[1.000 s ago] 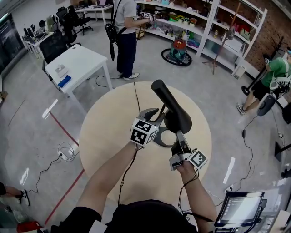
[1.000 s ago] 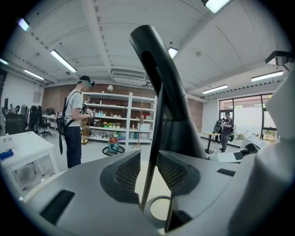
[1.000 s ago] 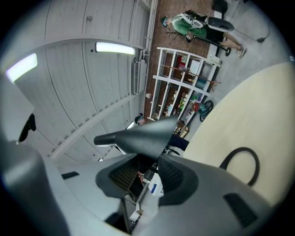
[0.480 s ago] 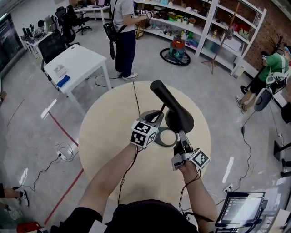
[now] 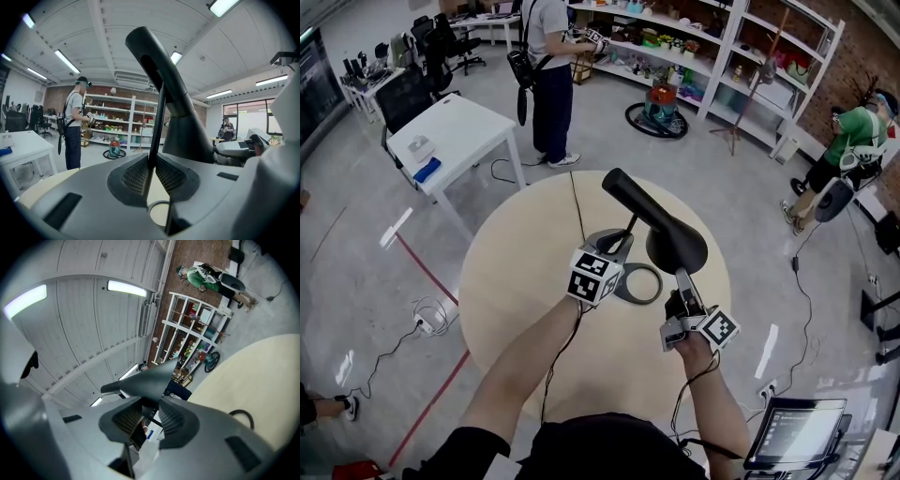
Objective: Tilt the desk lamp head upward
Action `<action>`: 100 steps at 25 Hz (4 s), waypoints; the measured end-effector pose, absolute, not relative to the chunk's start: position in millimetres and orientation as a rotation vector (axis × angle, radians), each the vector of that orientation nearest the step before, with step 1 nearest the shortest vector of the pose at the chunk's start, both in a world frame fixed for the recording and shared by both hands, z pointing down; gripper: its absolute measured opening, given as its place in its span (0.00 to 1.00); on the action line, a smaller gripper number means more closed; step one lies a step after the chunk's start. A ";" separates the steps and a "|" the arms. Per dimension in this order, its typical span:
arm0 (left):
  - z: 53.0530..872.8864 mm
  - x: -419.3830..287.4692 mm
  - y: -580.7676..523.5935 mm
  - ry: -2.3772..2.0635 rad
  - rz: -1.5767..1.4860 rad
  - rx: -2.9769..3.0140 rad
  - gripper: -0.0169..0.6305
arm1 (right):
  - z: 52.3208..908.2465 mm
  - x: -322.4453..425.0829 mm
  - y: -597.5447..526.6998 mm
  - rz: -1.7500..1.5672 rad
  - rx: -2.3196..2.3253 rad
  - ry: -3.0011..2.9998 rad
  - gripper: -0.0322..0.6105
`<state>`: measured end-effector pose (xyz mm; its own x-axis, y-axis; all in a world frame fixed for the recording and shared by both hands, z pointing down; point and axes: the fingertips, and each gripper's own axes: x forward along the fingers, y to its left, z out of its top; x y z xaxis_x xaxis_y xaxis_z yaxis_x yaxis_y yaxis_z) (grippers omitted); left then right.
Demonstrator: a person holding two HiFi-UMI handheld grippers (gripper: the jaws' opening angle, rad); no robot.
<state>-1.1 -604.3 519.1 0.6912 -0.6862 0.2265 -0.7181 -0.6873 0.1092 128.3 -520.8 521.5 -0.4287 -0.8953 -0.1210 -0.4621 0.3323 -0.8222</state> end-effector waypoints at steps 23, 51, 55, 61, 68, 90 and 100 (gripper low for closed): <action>489.1 -25.5 -591.1 -1.188 0.144 2.690 0.11 | 466.0 146.0 -512.5 -0.776 -1.260 2.164 0.19; 341.8 -68.1 -615.6 -1.219 -0.166 2.752 0.12 | 473.9 157.5 -517.4 -0.846 -1.310 2.081 0.19; 347.5 -73.6 -618.4 -1.191 -0.239 2.679 0.12 | 456.1 159.7 -517.9 -0.775 -1.305 2.116 0.18; 354.9 -78.8 -618.0 -1.176 -0.277 2.628 0.12 | 439.9 165.4 -511.4 -0.778 -1.376 2.098 0.17; 363.6 -80.7 -621.3 -1.162 -0.303 2.584 0.12 | 418.4 169.0 -515.6 -0.682 -1.351 2.149 0.16; 377.0 -86.2 -621.6 -1.163 -0.335 2.524 0.12 | 375.7 166.1 -514.6 -0.576 -1.352 2.205 0.14; 386.7 -89.1 -623.8 -1.121 -0.389 2.460 0.12 | 370.7 171.2 -516.6 -0.528 -1.426 2.226 0.13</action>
